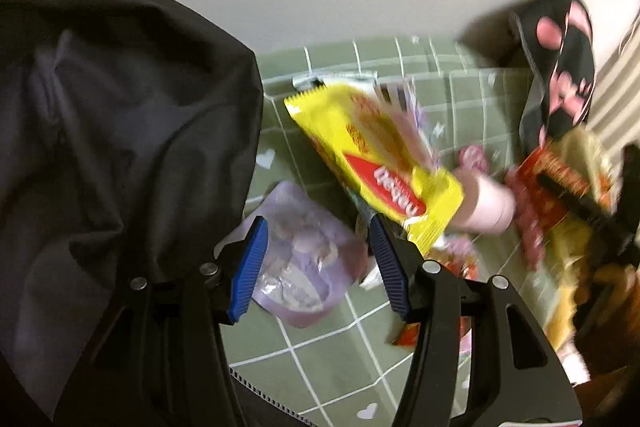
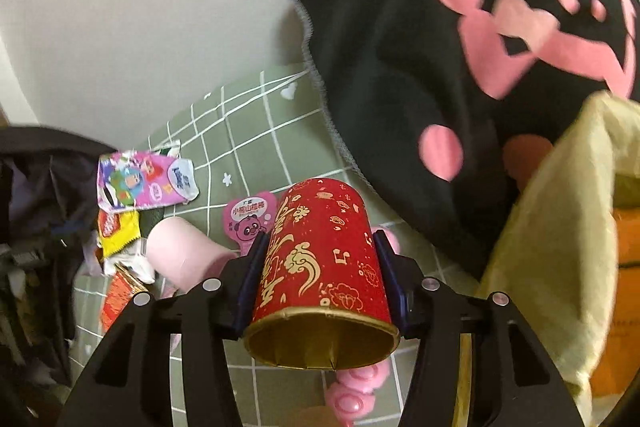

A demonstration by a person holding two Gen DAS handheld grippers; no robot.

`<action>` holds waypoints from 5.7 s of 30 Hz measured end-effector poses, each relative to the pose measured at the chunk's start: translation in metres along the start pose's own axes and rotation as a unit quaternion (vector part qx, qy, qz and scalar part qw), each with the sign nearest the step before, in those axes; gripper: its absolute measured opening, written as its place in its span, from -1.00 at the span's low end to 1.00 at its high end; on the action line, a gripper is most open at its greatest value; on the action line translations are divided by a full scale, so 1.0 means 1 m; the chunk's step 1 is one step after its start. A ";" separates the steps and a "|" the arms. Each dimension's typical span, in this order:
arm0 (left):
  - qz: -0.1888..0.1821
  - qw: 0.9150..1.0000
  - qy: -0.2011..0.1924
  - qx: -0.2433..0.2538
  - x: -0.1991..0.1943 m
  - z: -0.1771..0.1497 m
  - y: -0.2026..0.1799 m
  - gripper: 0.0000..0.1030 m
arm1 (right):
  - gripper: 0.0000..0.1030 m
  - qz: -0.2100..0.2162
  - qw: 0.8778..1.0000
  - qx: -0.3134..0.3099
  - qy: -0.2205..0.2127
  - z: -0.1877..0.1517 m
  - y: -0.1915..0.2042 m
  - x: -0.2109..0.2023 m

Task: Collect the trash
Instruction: 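Grasp the red paper cup with the right tool while the left tool reaches toward the yellow snack bag, then lift the red cup with the right tool while the left tool grasps the purple packet, then carry the red cup and purple packet over the yellow bag, opening the left tool, then lower the red cup into the yellow bag and open the right tool, then grasp the green milk carton with the left tool while the right tool grasps the pink lollipop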

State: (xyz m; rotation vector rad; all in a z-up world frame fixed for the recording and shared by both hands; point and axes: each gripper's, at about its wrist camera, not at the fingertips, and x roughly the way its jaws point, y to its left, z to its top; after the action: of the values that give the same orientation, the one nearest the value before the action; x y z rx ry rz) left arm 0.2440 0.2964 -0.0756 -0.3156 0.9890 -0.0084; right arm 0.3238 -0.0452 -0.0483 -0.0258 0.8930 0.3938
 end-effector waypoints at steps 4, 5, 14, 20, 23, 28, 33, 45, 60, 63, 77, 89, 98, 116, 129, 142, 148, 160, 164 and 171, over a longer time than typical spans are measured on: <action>0.028 0.999 -0.024 -0.034 -0.005 -0.004 0.006 -0.02 | -0.05 -0.006 1.000 0.001 -0.011 -0.004 -0.006 -0.017; 0.027 0.998 -0.034 -0.043 -0.010 -0.004 0.009 -0.02 | -0.05 -0.007 1.000 0.000 -0.012 -0.004 -0.007 -0.020; 0.055 0.995 -0.015 -0.077 -0.009 -0.015 0.031 -0.02 | -0.05 0.002 1.000 -0.012 -0.013 -0.006 -0.003 -0.024; 0.051 0.995 0.008 -0.089 0.002 -0.019 0.036 -0.65 | -0.05 0.016 1.000 -0.024 -0.010 -0.004 0.006 -0.020; 0.054 0.994 0.010 -0.095 0.002 -0.022 0.038 -0.92 | -0.05 0.020 0.999 -0.032 -0.010 -0.003 0.010 -0.019; 0.035 0.995 -0.023 -0.088 -0.018 -0.020 0.031 -0.99 | -0.05 0.024 0.999 -0.041 -0.015 0.003 0.016 -0.022; 0.034 0.996 -0.053 -0.066 -0.037 -0.005 0.010 -0.99 | -0.05 0.024 0.998 -0.046 -0.019 0.007 0.022 -0.024; 0.007 0.992 -0.113 -0.048 -0.071 0.037 -0.008 -0.99 | -0.05 0.012 0.996 -0.081 -0.026 0.028 0.040 -0.031; -0.052 0.985 -0.163 0.031 -0.091 0.094 -0.078 -0.99 | -0.05 -0.022 0.990 -0.091 -0.107 0.073 0.029 -0.097; -0.068 0.981 -0.171 0.053 -0.096 0.099 -0.101 -0.99 | -0.05 -0.033 0.987 -0.093 -0.124 0.074 0.023 -0.115; -0.147 0.964 -0.154 0.157 -0.081 0.101 -0.227 -0.99 | -0.05 -0.107 0.978 -0.054 -0.172 0.059 -0.047 -0.189; -0.216 0.938 -0.115 0.244 -0.059 0.091 -0.336 -0.99 | -0.05 -0.172 0.966 0.000 -0.193 0.034 -0.110 -0.235; -0.267 0.930 -0.009 0.250 0.003 0.073 -0.389 -0.99 | -0.05 -0.203 0.959 0.040 -0.195 0.011 -0.145 -0.258; -0.178 0.946 -0.043 0.268 -0.004 0.056 -0.381 -0.25 | -0.05 -0.155 0.973 0.031 -0.169 0.008 -0.138 -0.231; -0.128 0.974 -0.023 0.187 0.000 0.056 -0.289 -0.24 | -0.03 -0.105 0.989 0.032 -0.100 0.011 -0.124 -0.156; -0.115 0.981 -0.010 0.153 0.003 0.037 -0.248 -0.16 | 0.06 -0.135 0.987 0.029 -0.077 -0.001 -0.122 -0.137; -0.103 0.985 -0.026 0.137 -0.007 0.035 -0.227 -0.15 | 0.06 -0.125 0.988 0.028 -0.089 -0.001 -0.109 -0.142; -0.015 0.996 -0.078 0.048 -0.031 0.042 -0.124 -0.14 | 0.07 -0.052 0.994 -0.005 -0.096 0.011 -0.047 -0.121; 0.015 0.997 -0.079 0.005 -0.035 0.034 -0.084 -0.14 | 0.07 -0.028 0.996 -0.026 -0.080 0.010 -0.020 -0.104; 0.037 0.997 -0.071 -0.024 -0.038 0.019 -0.050 -0.14 | 0.07 0.034 0.997 -0.051 -0.045 0.006 0.025 -0.068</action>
State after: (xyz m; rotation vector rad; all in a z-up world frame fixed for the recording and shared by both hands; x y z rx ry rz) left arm 0.2454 0.2590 -0.0216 -0.3187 0.8603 0.1034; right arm 0.2816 -0.0430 0.0113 -0.0714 0.7849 0.5009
